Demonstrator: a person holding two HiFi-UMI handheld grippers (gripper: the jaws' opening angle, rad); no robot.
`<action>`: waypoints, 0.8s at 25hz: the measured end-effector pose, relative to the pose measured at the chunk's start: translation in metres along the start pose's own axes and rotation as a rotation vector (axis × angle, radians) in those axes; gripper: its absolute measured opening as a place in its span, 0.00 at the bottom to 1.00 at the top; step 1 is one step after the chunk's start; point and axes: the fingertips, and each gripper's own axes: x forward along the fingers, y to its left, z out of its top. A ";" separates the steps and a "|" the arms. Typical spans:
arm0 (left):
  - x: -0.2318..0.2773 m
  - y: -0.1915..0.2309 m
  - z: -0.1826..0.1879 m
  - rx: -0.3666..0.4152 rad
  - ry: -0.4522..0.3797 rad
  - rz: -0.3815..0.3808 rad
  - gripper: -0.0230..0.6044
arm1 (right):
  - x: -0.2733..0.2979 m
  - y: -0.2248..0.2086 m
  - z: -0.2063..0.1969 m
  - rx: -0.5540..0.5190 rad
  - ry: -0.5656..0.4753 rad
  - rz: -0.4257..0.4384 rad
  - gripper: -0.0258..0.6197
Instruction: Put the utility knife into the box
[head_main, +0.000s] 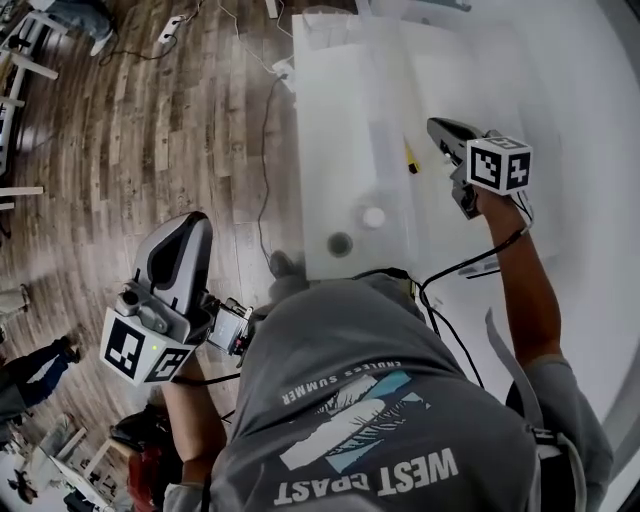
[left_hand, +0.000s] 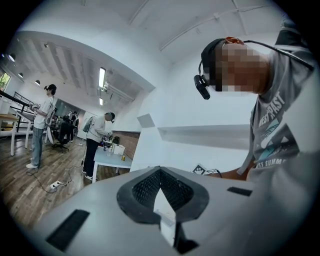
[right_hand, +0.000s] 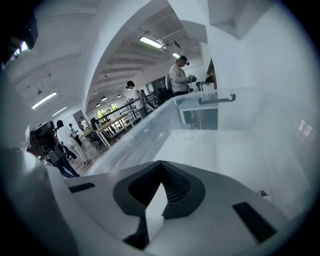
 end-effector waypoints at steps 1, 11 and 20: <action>-0.002 -0.001 0.001 0.001 -0.006 -0.002 0.05 | -0.011 0.008 0.009 -0.013 -0.033 0.004 0.06; -0.033 0.008 0.005 0.006 -0.058 -0.023 0.05 | -0.102 0.119 0.079 -0.233 -0.324 0.056 0.06; -0.059 0.020 0.010 0.011 -0.085 -0.039 0.05 | -0.164 0.225 0.105 -0.399 -0.499 0.106 0.06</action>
